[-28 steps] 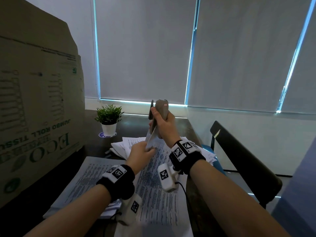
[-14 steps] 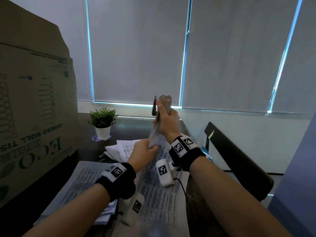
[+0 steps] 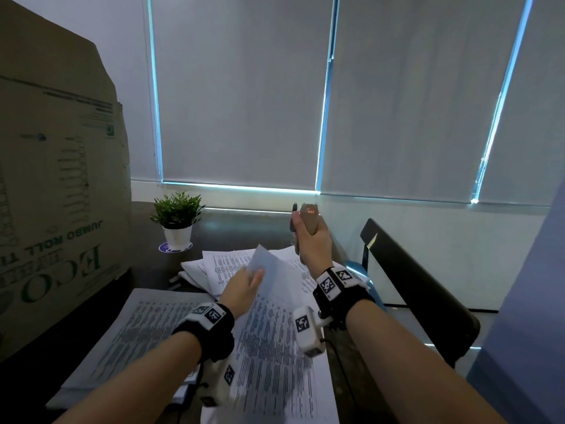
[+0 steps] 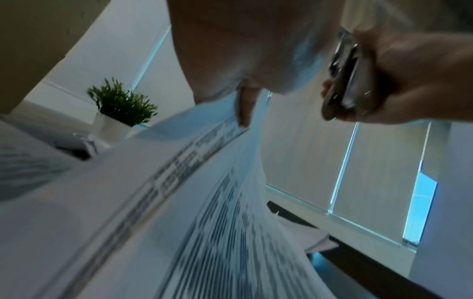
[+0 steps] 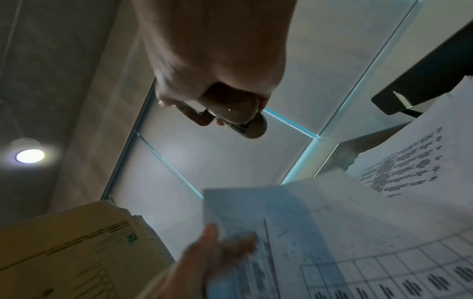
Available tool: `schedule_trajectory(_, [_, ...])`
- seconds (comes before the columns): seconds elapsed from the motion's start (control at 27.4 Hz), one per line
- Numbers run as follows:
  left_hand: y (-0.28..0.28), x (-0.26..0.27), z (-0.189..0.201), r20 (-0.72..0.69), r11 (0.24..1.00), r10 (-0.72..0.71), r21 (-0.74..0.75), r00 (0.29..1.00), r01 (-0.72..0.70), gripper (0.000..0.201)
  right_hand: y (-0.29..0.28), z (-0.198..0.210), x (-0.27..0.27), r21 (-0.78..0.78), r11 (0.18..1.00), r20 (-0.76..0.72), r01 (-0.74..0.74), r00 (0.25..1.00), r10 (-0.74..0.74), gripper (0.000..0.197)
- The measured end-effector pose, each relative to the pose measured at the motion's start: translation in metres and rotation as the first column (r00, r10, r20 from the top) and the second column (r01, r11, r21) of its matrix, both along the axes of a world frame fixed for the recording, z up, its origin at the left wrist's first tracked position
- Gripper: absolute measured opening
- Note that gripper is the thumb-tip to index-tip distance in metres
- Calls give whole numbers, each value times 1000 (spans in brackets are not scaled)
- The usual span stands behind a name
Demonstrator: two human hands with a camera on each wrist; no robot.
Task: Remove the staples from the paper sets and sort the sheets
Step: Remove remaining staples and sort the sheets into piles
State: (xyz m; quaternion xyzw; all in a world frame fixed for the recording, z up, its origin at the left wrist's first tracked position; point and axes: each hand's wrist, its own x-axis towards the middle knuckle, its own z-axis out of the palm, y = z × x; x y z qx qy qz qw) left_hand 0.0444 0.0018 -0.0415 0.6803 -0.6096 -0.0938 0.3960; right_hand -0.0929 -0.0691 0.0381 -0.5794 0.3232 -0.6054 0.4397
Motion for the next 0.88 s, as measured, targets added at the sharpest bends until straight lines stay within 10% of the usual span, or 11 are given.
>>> schedule_trajectory(0.11, [-5,11,23,-9,962,94,-255,996,-93,25,2,9,8,-67,998,-15,2,1000,-3,23])
schedule_trajectory(0.26, [0,12,75,-13,903,130,-411,991,-124,55,-1,51,28,-128,992,122,-2,992,18,36])
schedule_trajectory(0.44, [-1,6,119,100,902,136,-425,986,-82,79,1,123,42,-214,977,300,-8,951,73,46])
schedule_trajectory(0.88, [-13,-12,154,238,912,268,-374,934,-167,37,-7,136,39,-147,987,440,72,898,-1,35])
